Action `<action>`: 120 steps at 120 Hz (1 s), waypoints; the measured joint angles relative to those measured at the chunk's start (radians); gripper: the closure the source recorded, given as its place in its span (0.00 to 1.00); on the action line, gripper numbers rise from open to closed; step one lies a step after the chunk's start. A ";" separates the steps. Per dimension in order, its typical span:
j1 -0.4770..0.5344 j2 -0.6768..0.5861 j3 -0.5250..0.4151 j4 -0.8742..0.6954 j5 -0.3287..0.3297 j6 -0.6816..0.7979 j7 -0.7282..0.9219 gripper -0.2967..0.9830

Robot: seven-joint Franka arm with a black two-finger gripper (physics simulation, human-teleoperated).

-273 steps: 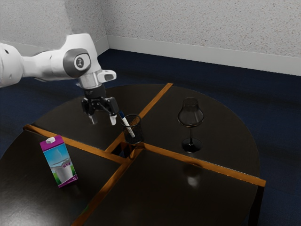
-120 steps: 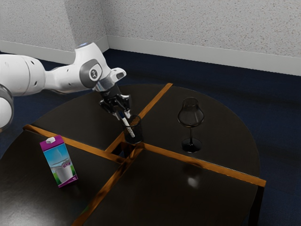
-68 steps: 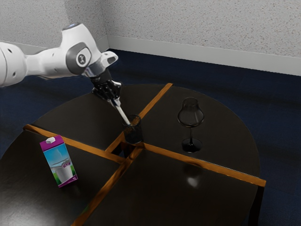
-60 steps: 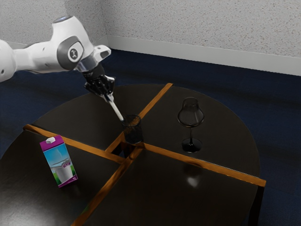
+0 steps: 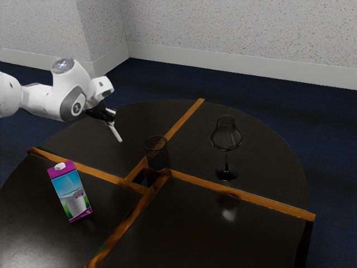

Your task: Take the marker out of the pen holder and place it to the left of the pen holder.

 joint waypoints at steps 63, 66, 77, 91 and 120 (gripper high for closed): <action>0.005 -0.375 -0.071 -0.093 -0.167 -0.265 0.105 0.30; 0.009 -0.389 -0.086 -0.080 -0.192 -0.337 0.105 0.29; 0.012 -0.407 -0.162 0.001 -0.226 -0.576 0.107 0.27; -0.050 -0.411 -0.195 0.028 -0.213 -0.759 0.108 0.25; -0.032 -0.407 -0.200 0.031 -0.197 -0.912 0.109 0.24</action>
